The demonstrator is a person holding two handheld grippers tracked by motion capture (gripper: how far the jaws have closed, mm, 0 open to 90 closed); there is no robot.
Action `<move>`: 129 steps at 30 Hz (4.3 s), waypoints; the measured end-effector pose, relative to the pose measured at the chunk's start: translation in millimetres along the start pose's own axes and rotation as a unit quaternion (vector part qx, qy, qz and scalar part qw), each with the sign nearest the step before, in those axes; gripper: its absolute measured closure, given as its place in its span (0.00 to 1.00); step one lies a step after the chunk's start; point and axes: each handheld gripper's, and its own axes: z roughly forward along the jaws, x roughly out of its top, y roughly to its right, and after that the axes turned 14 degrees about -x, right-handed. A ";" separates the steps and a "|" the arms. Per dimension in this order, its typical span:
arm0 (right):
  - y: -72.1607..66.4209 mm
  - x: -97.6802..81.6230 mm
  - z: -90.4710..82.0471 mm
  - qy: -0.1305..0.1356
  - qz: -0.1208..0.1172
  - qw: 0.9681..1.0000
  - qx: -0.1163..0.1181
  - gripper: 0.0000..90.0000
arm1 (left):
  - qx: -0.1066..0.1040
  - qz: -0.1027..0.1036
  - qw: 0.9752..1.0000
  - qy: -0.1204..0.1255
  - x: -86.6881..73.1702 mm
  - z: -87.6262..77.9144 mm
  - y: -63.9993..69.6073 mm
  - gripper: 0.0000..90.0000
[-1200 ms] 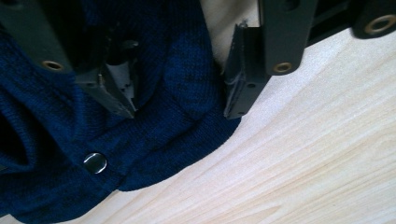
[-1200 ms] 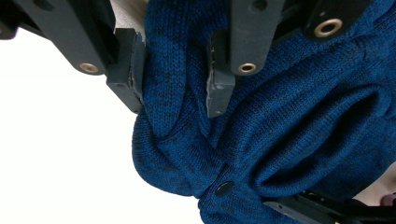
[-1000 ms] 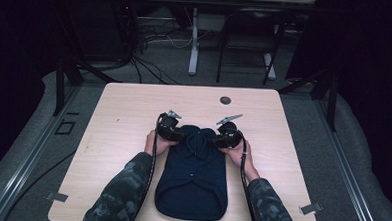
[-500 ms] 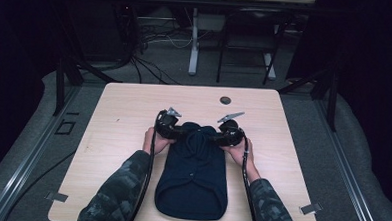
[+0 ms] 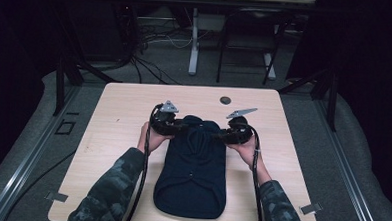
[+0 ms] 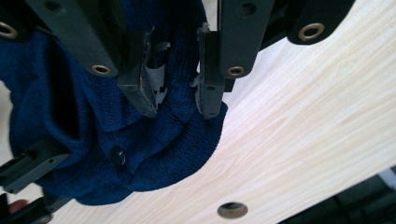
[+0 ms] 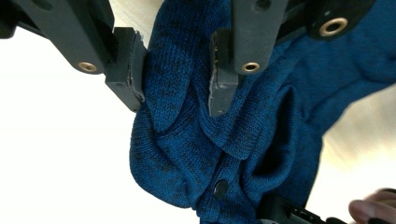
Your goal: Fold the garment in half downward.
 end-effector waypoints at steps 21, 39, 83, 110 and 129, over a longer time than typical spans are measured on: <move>-17.4 7.8 -27.8 0.069 -0.060 0.994 -0.052 0.75 | -0.033 0.028 0.999 -0.003 13.8 -24.8 13.6 0.79; -3.8 7.8 -36.0 0.066 -0.025 0.997 0.033 0.71 | -0.045 0.077 0.995 0.039 18.4 -30.6 28.2 0.81; -41.2 -7.8 -38.4 0.051 -0.099 0.993 -0.036 0.73 | 0.003 0.142 0.990 0.008 -5.9 -37.6 70.7 0.78; -49.6 -27.1 -49.5 0.043 -0.109 0.993 -0.002 0.59 | -0.015 0.096 0.995 -0.011 -34.8 -39.3 77.0 0.71; -68.4 -48.4 -64.6 0.035 -0.127 0.991 0.019 0.69 | -0.029 0.119 0.992 -0.010 -59.3 -42.3 88.2 0.78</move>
